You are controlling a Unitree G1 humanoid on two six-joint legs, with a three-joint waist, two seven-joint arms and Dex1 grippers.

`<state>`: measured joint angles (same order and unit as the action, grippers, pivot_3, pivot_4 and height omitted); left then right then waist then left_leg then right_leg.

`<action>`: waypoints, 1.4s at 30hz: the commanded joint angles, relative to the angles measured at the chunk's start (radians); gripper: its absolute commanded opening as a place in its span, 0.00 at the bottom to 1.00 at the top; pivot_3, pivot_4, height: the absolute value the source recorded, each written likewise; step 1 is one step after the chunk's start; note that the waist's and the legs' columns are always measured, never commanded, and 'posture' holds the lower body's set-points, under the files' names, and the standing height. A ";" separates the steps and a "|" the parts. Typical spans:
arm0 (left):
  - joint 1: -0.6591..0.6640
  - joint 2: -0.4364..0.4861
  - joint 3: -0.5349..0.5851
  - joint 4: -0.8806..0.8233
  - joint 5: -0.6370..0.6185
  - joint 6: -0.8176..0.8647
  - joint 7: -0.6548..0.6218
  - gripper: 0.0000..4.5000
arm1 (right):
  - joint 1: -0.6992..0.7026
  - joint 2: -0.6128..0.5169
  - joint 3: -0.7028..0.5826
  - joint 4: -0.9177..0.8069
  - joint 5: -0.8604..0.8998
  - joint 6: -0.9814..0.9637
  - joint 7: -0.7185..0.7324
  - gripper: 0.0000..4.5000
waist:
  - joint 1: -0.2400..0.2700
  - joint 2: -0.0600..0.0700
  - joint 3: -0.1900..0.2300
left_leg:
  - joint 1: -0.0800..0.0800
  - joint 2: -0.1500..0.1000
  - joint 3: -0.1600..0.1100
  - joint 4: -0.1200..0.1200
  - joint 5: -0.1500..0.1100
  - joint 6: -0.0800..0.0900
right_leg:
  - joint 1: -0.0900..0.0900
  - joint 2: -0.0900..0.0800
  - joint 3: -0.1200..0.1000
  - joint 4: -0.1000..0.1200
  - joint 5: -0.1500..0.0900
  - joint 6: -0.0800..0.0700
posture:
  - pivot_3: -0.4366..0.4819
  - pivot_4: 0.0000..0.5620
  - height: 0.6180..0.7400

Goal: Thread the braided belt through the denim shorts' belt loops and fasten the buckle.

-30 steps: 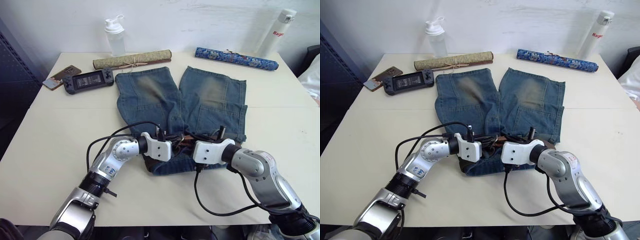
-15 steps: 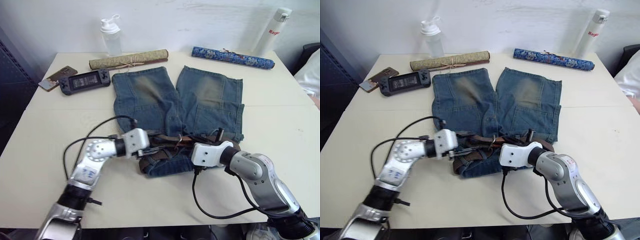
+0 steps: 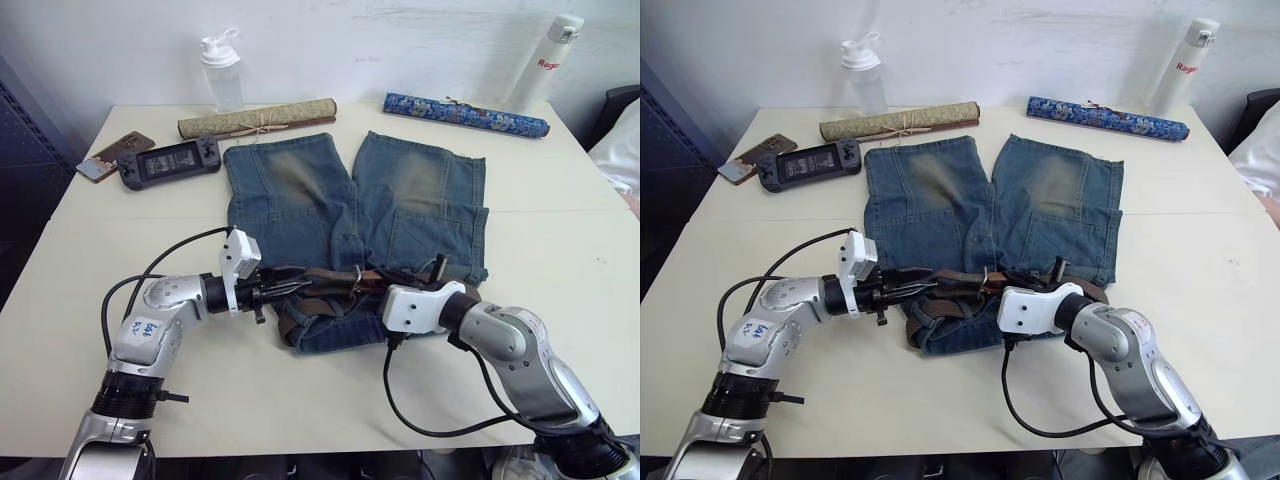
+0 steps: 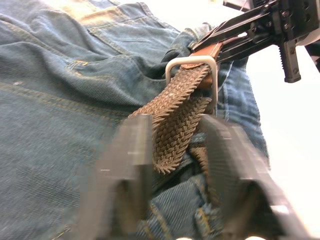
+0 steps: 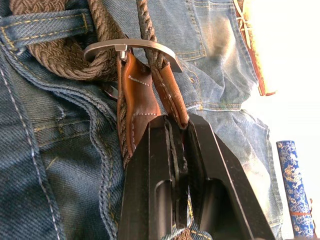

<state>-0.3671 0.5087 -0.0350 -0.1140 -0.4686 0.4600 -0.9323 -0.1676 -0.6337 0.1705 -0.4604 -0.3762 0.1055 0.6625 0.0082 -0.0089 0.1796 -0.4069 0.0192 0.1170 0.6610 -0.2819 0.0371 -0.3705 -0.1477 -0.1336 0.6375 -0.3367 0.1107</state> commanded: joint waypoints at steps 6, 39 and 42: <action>0.002 0.024 -0.040 -0.111 -0.013 0.014 -0.057 0.02 | -0.016 -0.073 -0.180 0.019 0.125 -0.058 0.002 0.00 | 0.004 0.000 0.000 | 0.000 0.000 0.000 0.000 0.000 0.000 | 0.000 0.000 0.001 -0.001 0.000 0.000 | 0.48 0.27 0.82; 0.144 0.210 -0.274 0.155 0.468 -0.422 0.008 0.02 | 0.432 -0.315 -0.702 0.310 0.090 -0.280 -0.067 0.00 | -0.008 0.008 -0.005 | 0.020 0.008 0.003 -0.014 -0.003 -0.007 | 0.015 0.001 0.007 -0.010 -0.003 -0.005 | 0.48 0.27 0.82; 0.149 0.208 -0.267 0.158 0.458 -0.430 0.011 0.02 | 0.425 -0.294 -0.672 0.274 0.103 -0.287 -0.085 0.00 | -0.008 0.009 -0.006 | 0.020 0.008 0.003 -0.013 -0.003 -0.008 | 0.014 0.001 0.008 -0.010 -0.003 -0.005 | 0.48 0.27 0.82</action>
<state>-0.2853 0.6697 -0.2888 -0.0612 -0.0871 -0.0057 -0.9101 0.2592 -0.9320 -0.4235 -0.1988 -0.2579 -0.2007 0.6170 0.0005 -0.0001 0.1738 -0.3869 0.0270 0.1198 0.6476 -0.2853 0.0295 -0.3560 -0.1468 -0.1256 0.6276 -0.3396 0.1054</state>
